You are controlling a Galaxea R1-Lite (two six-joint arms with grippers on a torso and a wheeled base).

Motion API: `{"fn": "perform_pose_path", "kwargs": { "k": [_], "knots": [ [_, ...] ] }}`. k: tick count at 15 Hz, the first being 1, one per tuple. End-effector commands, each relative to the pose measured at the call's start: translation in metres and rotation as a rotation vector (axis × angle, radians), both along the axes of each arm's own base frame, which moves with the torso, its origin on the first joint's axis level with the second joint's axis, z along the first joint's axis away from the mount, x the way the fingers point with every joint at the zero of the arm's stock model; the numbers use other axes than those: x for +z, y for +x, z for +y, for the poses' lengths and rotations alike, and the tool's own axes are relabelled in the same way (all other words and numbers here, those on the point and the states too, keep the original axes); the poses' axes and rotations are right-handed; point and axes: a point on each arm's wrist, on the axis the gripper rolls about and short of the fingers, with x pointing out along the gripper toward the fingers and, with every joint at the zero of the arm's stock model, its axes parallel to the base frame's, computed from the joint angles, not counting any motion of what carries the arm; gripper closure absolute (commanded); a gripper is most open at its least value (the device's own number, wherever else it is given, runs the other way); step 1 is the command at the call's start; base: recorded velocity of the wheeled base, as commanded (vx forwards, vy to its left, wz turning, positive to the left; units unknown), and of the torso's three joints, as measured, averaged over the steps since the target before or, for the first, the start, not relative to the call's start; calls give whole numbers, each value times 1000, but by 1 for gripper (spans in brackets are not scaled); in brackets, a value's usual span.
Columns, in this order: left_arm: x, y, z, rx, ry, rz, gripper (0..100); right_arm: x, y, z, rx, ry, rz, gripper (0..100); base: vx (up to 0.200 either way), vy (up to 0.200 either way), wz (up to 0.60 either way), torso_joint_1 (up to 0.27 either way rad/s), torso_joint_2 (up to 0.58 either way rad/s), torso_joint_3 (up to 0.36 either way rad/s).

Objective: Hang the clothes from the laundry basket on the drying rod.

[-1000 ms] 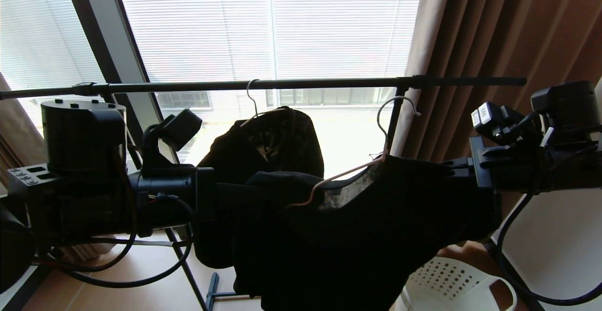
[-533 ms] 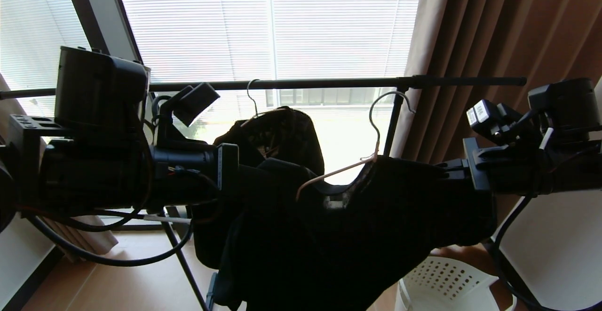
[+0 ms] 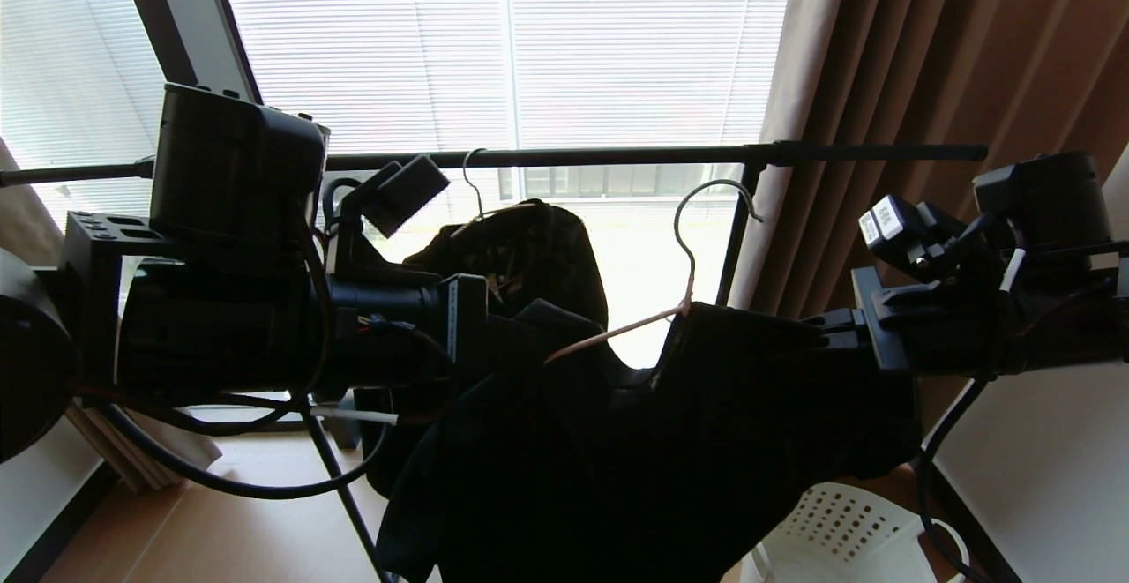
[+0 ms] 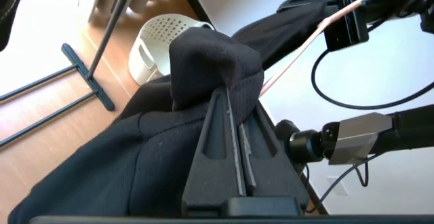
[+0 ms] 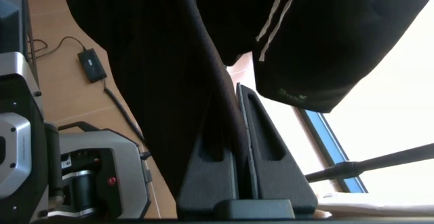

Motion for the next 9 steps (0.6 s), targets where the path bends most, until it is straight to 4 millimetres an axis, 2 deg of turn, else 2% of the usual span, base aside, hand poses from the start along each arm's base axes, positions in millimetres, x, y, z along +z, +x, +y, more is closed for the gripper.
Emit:
{"fn": "perform_pose_path", "kwargs": {
  "k": [1, 4, 9],
  "knots": [
    [0, -5, -7, -30, -2, -2, 100, -4, 2, 3, 6, -3, 12, 100, 0, 0, 0, 0, 0, 0],
    [10, -3, -8, -30, -22, -29, 100, -10, 6, 5, -24, -42, 20, 100, 0, 0, 0, 0, 0, 0],
    [13, 6, 13, 35, -4, -72, 100, -8, 7, 3, -63, -68, 2, 100, 0, 0, 0, 0, 0, 0]
  ]
}}
